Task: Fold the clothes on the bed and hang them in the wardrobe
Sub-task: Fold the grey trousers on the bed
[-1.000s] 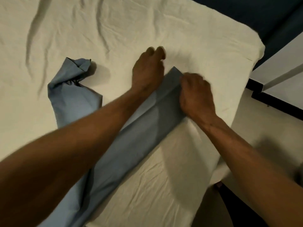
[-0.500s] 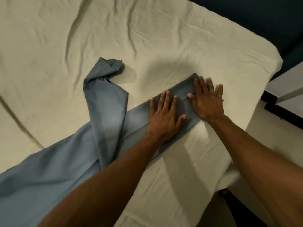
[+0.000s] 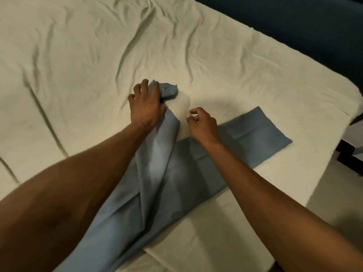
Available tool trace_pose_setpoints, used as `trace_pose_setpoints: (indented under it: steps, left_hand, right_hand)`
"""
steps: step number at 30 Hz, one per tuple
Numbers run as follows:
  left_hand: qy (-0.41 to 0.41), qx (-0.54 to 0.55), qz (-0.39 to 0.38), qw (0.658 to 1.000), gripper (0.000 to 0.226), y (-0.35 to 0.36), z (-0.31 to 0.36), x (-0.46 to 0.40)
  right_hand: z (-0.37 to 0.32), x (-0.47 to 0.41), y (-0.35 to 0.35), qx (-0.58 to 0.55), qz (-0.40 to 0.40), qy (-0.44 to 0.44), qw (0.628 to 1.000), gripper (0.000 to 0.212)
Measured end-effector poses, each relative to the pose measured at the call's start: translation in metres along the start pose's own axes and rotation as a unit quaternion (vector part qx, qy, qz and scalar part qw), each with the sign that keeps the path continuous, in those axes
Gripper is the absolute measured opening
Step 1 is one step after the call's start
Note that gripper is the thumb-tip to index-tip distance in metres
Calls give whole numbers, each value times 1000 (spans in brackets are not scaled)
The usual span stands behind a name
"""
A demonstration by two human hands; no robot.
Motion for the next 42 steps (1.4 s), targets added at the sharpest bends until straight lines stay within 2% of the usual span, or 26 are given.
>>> trace_pose_setpoints:
  steps: [3,6,8,10,11,13,14,16,18,20,21,24,26,28,30,32,35,36,38,40,42]
  left_hand:
    - [-13,-3,-33,999,40,-8,9,-29]
    - [-70,75,17,995,28,-25,28,-32]
    - [-60,156,51,985,26,-41,59,-22]
    - [-14,236,33,971,21,-56,100,-9]
    - [14,287,-8,958,18,-62,124,-3]
    - [67,408,-138,900,22,-68,172,12]
    - [74,463,-189,863,25,-67,192,18]
    - [43,544,-245,801,20,-64,209,25]
    - [22,583,-236,778,22,-61,204,28]
    - [3,574,-179,799,24,-54,184,33]
    - [-11,548,-140,825,23,-48,170,37]
    - [8,376,-32,926,16,-24,134,68]
    - [69,295,-25,953,11,-5,121,98]
    - [116,247,-81,958,17,9,117,127]
    - [148,170,-133,965,32,23,118,150]
    - [173,101,-139,970,37,34,120,164]
    - [193,98,-97,972,28,38,125,170]
    - [192,109,-80,972,25,36,126,169]
    - [184,133,-79,971,17,27,129,165]
    - [181,163,-88,966,9,16,131,164]
    - [202,178,-86,959,6,7,133,165]
  right_hand:
    - [2,2,3,-23,-3,-2,1000,29]
    - [7,4,-6,-68,4,-6,998,30]
    - [6,5,-20,-190,2,5,982,32]
    - [2,5,-43,-363,-15,36,931,32]
    - [4,3,-57,-447,-24,45,893,37]
    - [21,-4,-88,-566,-9,52,823,52]
    - [35,-8,-102,-576,23,62,815,57]
    - [62,-9,-124,-507,96,136,846,53]
    - [93,-6,-137,-417,140,252,862,34]
    - [113,-3,-146,-397,136,296,858,18]
    - [118,-4,-149,-391,130,294,862,20]
    - [117,1,-156,-400,122,266,869,47]
    - [114,1,-156,-348,131,240,897,66]
    - [112,0,-156,-204,136,188,951,59]
    - [115,-4,-156,-48,120,141,981,40]
    - [119,-8,-158,61,96,139,984,35]
    - [120,-13,-160,186,33,143,972,48]
    - [120,-14,-160,206,21,134,969,47]
    - [119,-16,-159,214,37,92,972,33]
    - [116,-14,-160,190,89,53,976,18]
    - [116,-6,-167,146,153,47,976,15]
Point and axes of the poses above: each hand's wrist, its own x-axis away from the middle knuckle, its own y-axis out of the palm, z = x × y, the point moved 1 cm from there along -x, towards the middle knuckle, and after that the axes turned 6 degrees about -x, right-handed, at the moved point
